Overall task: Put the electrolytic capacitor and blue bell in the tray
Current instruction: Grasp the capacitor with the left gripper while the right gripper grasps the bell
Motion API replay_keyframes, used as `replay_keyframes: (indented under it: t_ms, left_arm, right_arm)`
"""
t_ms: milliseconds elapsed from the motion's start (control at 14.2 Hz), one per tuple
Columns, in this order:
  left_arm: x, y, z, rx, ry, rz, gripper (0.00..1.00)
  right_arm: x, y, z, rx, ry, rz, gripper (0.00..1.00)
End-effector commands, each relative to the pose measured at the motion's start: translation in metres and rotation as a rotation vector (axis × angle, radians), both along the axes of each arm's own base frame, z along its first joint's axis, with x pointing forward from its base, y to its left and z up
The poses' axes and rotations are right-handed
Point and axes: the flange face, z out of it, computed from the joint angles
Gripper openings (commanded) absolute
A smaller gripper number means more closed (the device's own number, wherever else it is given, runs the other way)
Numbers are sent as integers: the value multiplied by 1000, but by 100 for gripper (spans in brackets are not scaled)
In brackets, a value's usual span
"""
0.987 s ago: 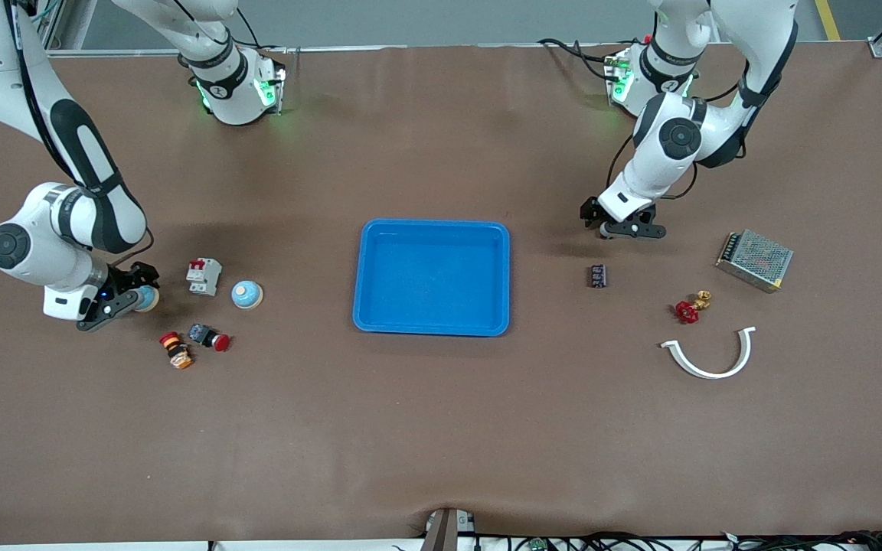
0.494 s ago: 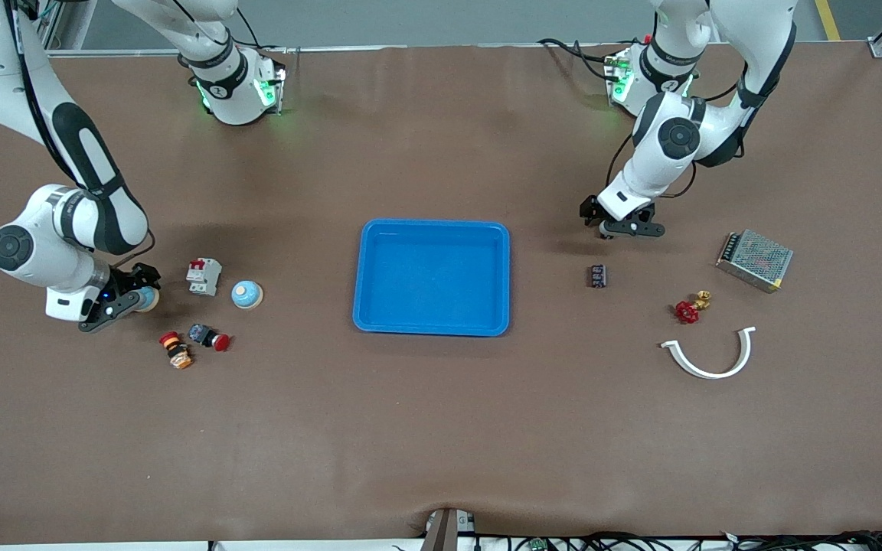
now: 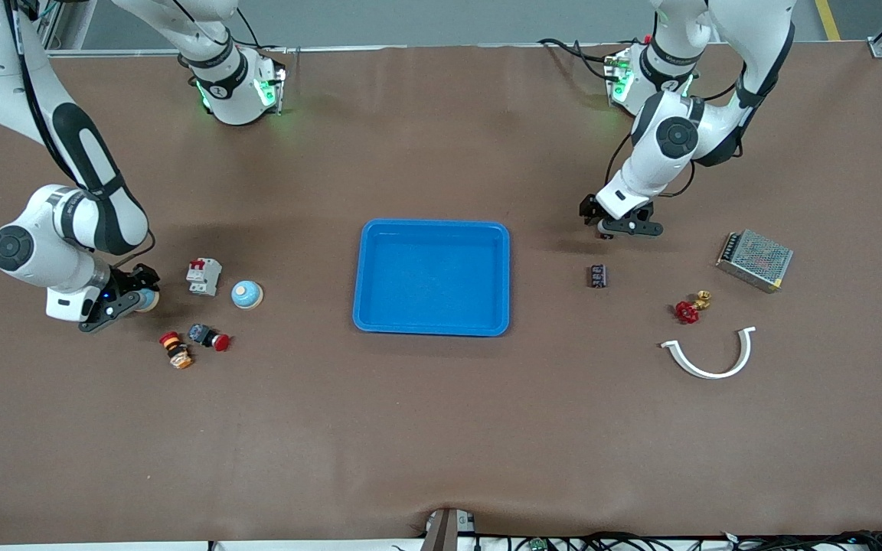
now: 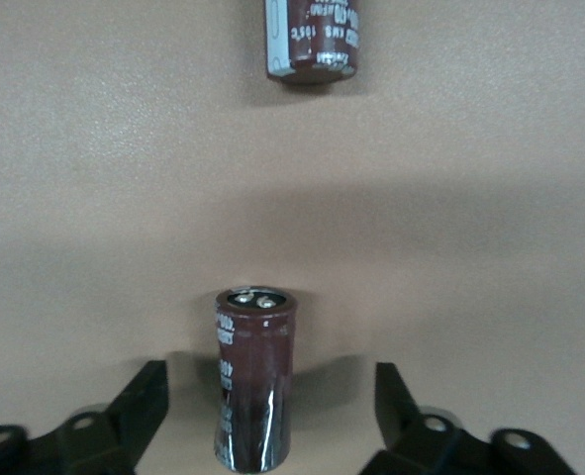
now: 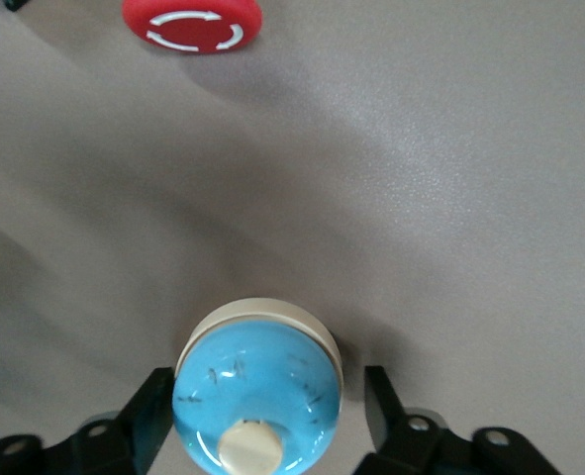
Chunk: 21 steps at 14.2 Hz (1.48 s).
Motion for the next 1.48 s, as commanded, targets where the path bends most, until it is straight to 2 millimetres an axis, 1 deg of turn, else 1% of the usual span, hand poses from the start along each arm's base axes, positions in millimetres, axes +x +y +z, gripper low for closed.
replay_keyframes:
  t_ms: [0,71,212,353,494,564,635,705,776,846,917,987,1058,1199,1269,1340,1410]
  left_arm:
    - [-3,0,0,2,-15,-6,0]
    - [-3,0,0,2,-15,-4,0]
    - [-3,1,0,2,-15,-4,0]
    - [-3,0,0,2,-15,-6,0]
    - [-1,2,2,8,-20,-22,0]
    - [1,8,2,11,-18,-7,0]
    - [7,20,5,12,-25,24,0]
    - [13,30,9,14,-36,52,0]
    - [18,36,12,15,-40,79,0]
    - [21,42,13,18,-34,133,0]
    - [24,47,15,21,-31,188,0]
    - [27,49,16,20,-35,223,0]
    - [28,48,17,20,-35,263,0]
    - [32,47,21,17,-38,405,0]
    - [33,44,22,14,-38,477,0]
    - [35,41,26,11,-44,528,0]
    - [36,40,29,14,-43,566,0]
  right_arm:
    - [5,-1,-3,2,-3,13,63]
    - [5,-1,-3,2,-3,13,55]
    - [8,2,-1,3,-3,15,53]
    - [19,1,13,7,4,6,53]
    - [38,2,40,23,60,4,53]
    - [53,7,61,32,90,7,53]
    - [70,11,91,37,116,9,53]
    - [85,21,120,36,137,9,53]
    - [98,39,148,27,152,-7,53]
    - [106,57,173,14,166,-51,53]
    - [112,82,197,-4,174,-100,53]
    - [113,111,217,-22,181,-143,53]
    - [113,141,231,-41,180,-191,53]
    - [103,206,248,-76,174,-290,54]
    - [96,239,253,-78,181,-342,54]
    - [90,267,255,-59,197,-401,54]
    - [84,290,255,-32,215,-451,54]
